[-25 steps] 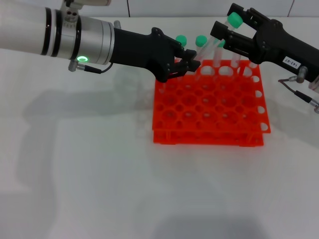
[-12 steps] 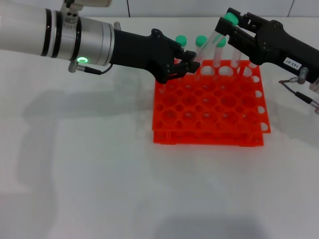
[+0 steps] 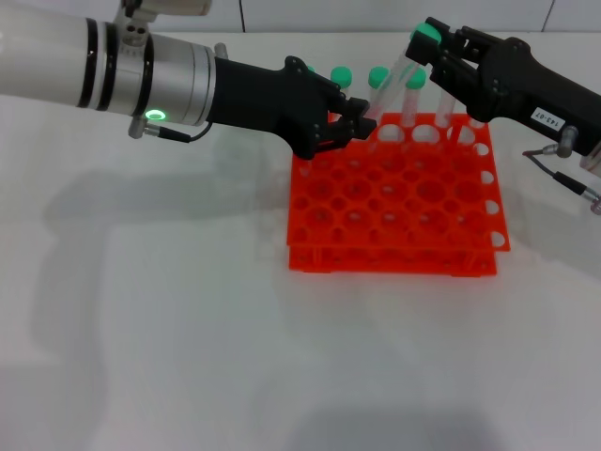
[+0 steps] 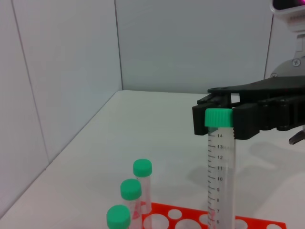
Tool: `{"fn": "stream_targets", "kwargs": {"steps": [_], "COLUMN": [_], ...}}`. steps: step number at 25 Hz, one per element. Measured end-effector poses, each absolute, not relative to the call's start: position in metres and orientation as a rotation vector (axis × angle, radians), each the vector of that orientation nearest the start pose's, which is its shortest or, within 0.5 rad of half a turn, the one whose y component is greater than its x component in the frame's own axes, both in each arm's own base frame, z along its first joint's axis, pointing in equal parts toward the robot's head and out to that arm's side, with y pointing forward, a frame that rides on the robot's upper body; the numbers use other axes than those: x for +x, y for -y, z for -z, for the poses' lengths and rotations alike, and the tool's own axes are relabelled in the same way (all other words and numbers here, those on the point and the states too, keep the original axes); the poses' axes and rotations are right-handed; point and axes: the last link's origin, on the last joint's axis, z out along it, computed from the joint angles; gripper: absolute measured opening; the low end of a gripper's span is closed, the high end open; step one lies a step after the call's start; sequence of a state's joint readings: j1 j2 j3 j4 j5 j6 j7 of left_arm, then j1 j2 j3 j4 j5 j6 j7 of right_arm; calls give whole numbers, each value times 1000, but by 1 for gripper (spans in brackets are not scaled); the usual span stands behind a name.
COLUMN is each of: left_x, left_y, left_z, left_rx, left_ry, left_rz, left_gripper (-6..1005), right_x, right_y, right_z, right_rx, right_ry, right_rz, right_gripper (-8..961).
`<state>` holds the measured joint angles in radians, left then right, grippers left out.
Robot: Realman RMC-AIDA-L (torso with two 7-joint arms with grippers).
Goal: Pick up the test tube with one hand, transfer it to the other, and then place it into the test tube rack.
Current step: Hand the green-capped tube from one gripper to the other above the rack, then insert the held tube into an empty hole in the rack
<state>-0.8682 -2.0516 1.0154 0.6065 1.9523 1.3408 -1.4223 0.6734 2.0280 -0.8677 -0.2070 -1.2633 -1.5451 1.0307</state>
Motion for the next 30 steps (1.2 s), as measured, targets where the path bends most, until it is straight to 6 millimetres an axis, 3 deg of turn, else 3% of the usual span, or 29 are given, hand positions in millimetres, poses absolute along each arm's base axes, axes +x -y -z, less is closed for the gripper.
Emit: {"fn": "stream_targets", "kwargs": {"steps": [13,19,24,30], "left_x": [-139,-138,-149,-169], "left_y": [-406,-403,-393,-368], "left_z": [38,34,6,-33], "left_rx": [-2916,-2926,-2851,-2739], "left_ry": [308,350,369,371], "left_rz": [385,338,344,417], "left_gripper": [254,523,652,821], "right_x": [209,211,213,215], "right_y": [-366,-367,-368,-372], "right_z": [2,0,-2,-3], "right_rx": [-2329,-2324,-2324,-2348], "right_ry": [-483,-481,-479,-475], "right_rz": [-1332,-1319,-1300,-1246], "right_gripper": [254,254,253,253]}}
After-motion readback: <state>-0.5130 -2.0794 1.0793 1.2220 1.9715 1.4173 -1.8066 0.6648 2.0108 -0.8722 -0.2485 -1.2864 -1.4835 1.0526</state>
